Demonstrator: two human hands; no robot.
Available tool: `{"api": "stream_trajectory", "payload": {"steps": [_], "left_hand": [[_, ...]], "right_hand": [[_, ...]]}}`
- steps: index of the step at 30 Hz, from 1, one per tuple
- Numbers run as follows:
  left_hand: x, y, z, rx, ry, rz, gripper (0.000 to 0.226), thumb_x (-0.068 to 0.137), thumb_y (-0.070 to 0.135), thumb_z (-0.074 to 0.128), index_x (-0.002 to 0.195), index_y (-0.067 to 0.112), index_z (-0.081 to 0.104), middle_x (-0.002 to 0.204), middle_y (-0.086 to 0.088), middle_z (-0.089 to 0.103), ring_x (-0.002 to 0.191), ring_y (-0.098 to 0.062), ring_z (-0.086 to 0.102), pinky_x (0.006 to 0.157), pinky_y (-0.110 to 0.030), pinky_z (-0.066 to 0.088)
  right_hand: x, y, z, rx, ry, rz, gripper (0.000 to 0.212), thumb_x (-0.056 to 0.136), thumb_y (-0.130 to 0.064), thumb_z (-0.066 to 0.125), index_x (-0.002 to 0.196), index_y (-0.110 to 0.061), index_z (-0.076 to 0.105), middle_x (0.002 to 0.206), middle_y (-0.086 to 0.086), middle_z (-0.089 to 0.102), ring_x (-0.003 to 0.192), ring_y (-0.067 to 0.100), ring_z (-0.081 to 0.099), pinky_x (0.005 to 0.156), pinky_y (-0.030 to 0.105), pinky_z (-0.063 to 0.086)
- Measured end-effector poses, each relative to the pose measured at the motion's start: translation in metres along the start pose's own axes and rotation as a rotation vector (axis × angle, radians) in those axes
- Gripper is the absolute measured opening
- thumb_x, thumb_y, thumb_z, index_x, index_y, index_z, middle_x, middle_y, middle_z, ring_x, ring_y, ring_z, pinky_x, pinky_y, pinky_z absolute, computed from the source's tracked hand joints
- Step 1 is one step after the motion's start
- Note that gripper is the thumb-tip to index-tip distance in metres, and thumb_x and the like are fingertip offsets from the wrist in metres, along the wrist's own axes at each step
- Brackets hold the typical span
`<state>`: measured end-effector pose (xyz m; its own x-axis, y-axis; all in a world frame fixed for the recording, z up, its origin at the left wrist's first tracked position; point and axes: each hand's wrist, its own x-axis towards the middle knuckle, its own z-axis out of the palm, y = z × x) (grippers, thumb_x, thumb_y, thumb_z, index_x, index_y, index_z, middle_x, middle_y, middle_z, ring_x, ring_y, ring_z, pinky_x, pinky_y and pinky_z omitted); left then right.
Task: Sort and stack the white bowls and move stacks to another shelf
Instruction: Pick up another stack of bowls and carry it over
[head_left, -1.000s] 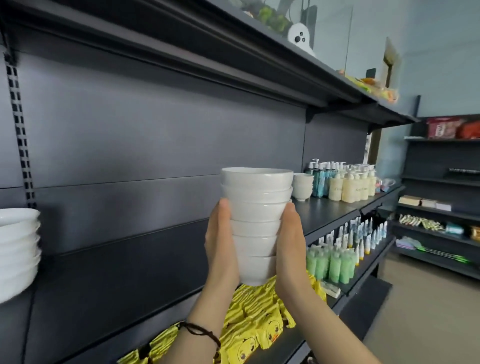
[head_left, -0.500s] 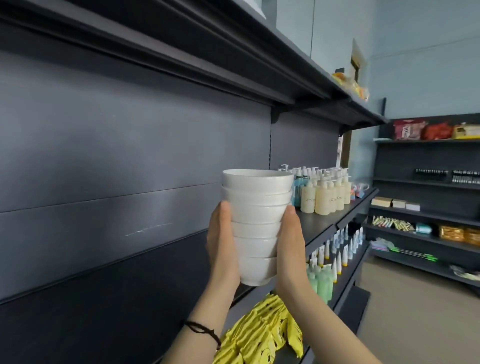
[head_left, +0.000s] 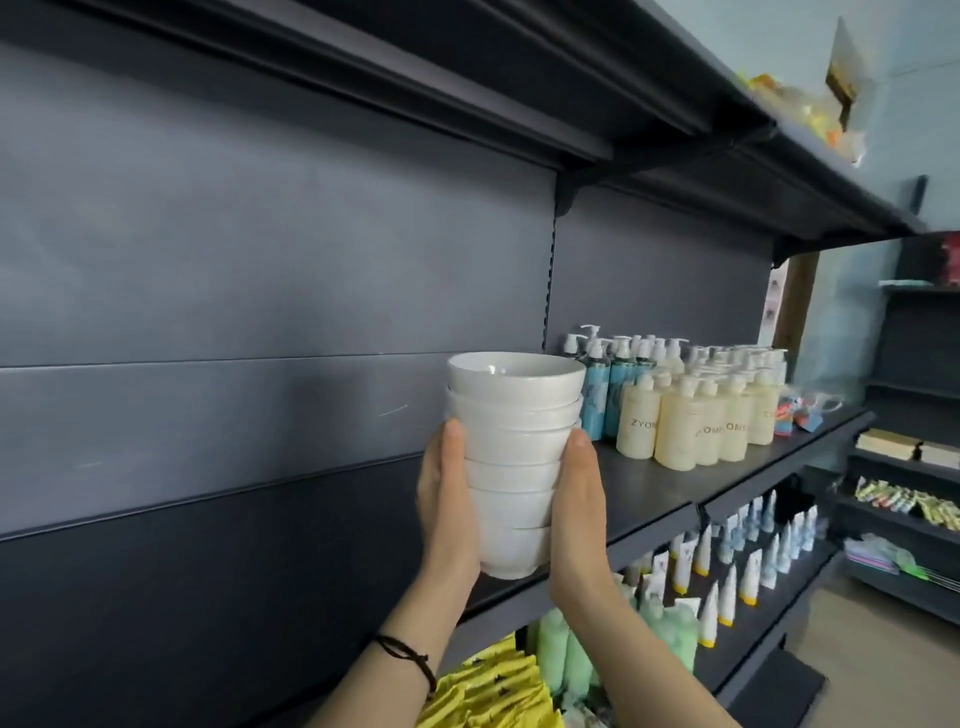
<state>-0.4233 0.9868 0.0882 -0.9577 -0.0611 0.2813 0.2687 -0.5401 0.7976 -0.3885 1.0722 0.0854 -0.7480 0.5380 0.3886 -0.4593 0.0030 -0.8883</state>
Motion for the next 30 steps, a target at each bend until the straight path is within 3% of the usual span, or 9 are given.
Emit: {"api": "stream_trajectory", "payload": {"steps": [4, 11, 18, 26, 30], "left_hand": [[0.021, -0.039, 0.046, 0.023, 0.054, 0.057, 0.067, 0.067, 0.073, 0.051, 0.113, 0.027, 0.067, 0.109, -0.001, 0.073, 0.102, -0.021, 0.069, 0.087, -0.043, 0.056], [0.046, -0.096, 0.094, 0.089, 0.144, 0.153, 0.047, 0.072, 0.07, 0.048, 0.097, 0.036, 0.068, 0.103, 0.005, 0.073, 0.098, -0.015, 0.068, 0.081, -0.035, 0.053], [0.068, -0.138, 0.114, 0.118, 0.226, 0.151, 0.064, 0.075, 0.066, 0.049, 0.112, 0.016, 0.063, 0.109, -0.004, 0.071, 0.1, -0.018, 0.067, 0.086, -0.04, 0.055], [0.091, -0.156, 0.129, 0.206, 0.191, 0.167, 0.065, 0.074, 0.069, 0.047, 0.122, 0.027, 0.061, 0.113, 0.008, 0.07, 0.107, -0.011, 0.065, 0.085, -0.028, 0.05], [0.099, -0.163, 0.135, 0.279, 0.137, 0.186, 0.075, 0.07, 0.075, 0.044, 0.131, 0.033, 0.054, 0.115, 0.019, 0.067, 0.102, 0.008, 0.063, 0.076, -0.009, 0.049]], "right_hand": [[0.057, 0.012, -0.036, 0.01, -0.085, 0.003, 0.075, 0.073, -0.083, 0.037, 0.133, -0.042, 0.053, 0.131, -0.015, 0.063, 0.123, 0.007, 0.058, 0.109, 0.046, 0.044], [0.127, 0.047, -0.077, 0.043, -0.191, 0.03, 0.07, 0.077, -0.08, 0.038, 0.134, -0.044, 0.053, 0.133, -0.014, 0.063, 0.125, 0.006, 0.056, 0.11, 0.046, 0.043], [0.168, 0.075, -0.096, 0.088, -0.267, 0.076, 0.07, 0.076, -0.081, 0.04, 0.136, -0.046, 0.052, 0.137, -0.016, 0.06, 0.129, 0.005, 0.054, 0.113, 0.046, 0.041], [0.201, 0.095, -0.105, 0.133, -0.295, 0.087, 0.078, 0.075, -0.08, 0.039, 0.141, -0.039, 0.049, 0.14, -0.014, 0.058, 0.131, 0.005, 0.052, 0.115, 0.043, 0.038], [0.217, 0.098, -0.11, 0.126, -0.318, 0.082, 0.079, 0.075, -0.081, 0.036, 0.14, -0.037, 0.049, 0.138, -0.013, 0.059, 0.128, 0.002, 0.052, 0.112, 0.035, 0.039]]}}
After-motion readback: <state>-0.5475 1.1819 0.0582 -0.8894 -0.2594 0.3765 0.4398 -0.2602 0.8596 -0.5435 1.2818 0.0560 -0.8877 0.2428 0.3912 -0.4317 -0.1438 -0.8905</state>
